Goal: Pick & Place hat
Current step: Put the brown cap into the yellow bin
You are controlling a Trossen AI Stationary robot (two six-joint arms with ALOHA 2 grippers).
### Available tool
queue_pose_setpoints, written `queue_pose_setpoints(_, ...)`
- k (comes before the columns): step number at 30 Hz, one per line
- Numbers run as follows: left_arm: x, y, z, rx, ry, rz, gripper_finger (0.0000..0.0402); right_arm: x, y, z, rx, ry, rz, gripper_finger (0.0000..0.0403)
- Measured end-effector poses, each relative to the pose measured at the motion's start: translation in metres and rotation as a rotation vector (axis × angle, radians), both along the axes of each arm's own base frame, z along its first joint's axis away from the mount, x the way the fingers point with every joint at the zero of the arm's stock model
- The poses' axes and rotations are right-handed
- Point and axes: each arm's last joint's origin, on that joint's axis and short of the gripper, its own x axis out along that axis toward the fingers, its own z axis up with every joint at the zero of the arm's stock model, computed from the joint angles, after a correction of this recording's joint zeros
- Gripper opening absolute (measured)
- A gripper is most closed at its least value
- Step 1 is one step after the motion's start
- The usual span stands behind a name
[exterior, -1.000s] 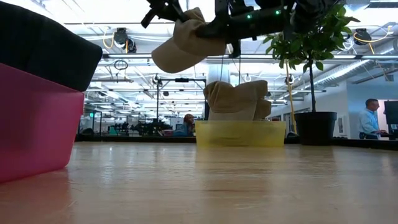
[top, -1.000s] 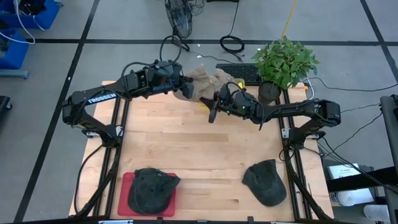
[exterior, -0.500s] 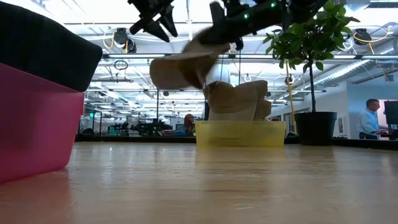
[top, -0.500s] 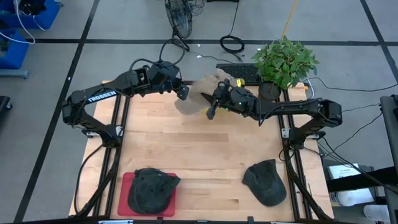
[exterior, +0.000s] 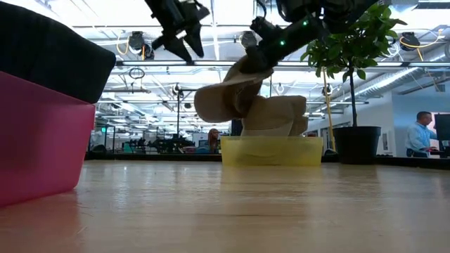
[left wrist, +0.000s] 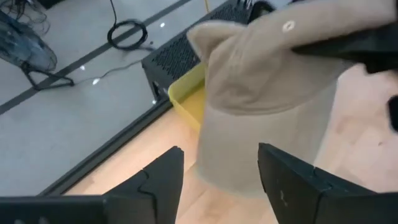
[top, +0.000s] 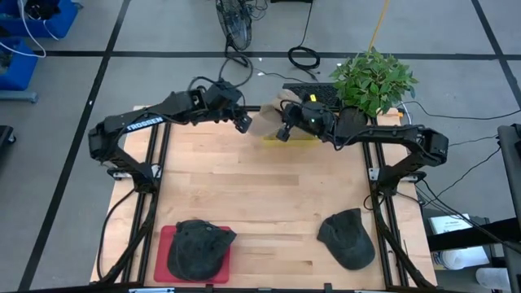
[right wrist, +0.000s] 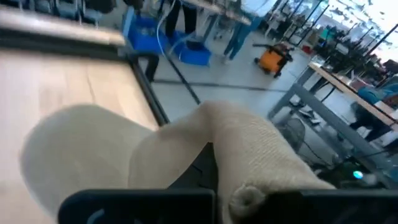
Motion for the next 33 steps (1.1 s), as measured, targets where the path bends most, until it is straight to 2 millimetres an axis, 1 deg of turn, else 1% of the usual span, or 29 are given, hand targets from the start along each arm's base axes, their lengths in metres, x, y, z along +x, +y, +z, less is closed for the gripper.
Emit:
queue_pose_setpoints(2, 0.007, 0.003, -0.01, -0.013, 0.028, 0.0, 0.0197, -0.004, -0.003, -0.007, 0.013, 0.083, -0.006, 0.0001)
queue_pose_setpoints(4, 0.015, 0.007, -0.021, -0.036, 0.056, -0.01, 0.0189, -0.009, -0.004, -0.02, 0.02, 0.185, -0.016, 0.0)
queue_pose_setpoints(6, 0.023, 0.009, -0.032, -0.057, 0.08, -0.021, 0.0182, -0.014, -0.006, -0.029, -0.014, 0.25, -0.084, 0.0)
queue_pose_setpoints(7, 0.027, 0.01, -0.037, -0.066, 0.081, -0.029, 0.0179, -0.015, -0.008, -0.03, -0.039, 0.265, -0.124, 0.0)
queue_pose_setpoints(10, 0.041, 0.015, -0.053, -0.102, 0.081, -0.066, 0.017, -0.017, -0.014, -0.027, -0.073, 0.25, -0.174, 0.0)
queue_pose_setpoints(14, 0.06, 0.021, -0.073, -0.142, 0.047, -0.143, 0.0157, -0.017, -0.017, -0.025, -0.045, 0.198, -0.154, 0.0)
queue_pose_setpoints(17, 0.073, 0.025, -0.086, -0.141, 0.023, -0.196, 0.0148, -0.018, -0.018, -0.025, -0.025, 0.181, -0.145, 0.0)
queue_pose_setpoints(21, 0.087, 0.029, -0.108, -0.188, 0.009, -0.235, 0.0137, -0.017, -0.018, -0.024, -0.015, 0.158, -0.146, 0.0)
queue_pose_setpoints(23, 0.09, 0.031, -0.115, -0.206, 0.017, -0.233, 0.0133, -0.017, -0.018, -0.024, -0.017, 0.153, -0.146, 0.0)
queue_pose_setpoints(26, 0.092, 0.034, -0.12, -0.211, 0.009, -0.223, 0.0128, -0.017, -0.018, -0.022, -0.023, 0.134, -0.147, 0.0)
queue_pose_setpoints(33, 0.093, 0.047, -0.112, -0.149, -0.071, -0.208, 0.0127, -0.019, -0.017, -0.014, -0.039, 0.092, -0.158, 0.0)
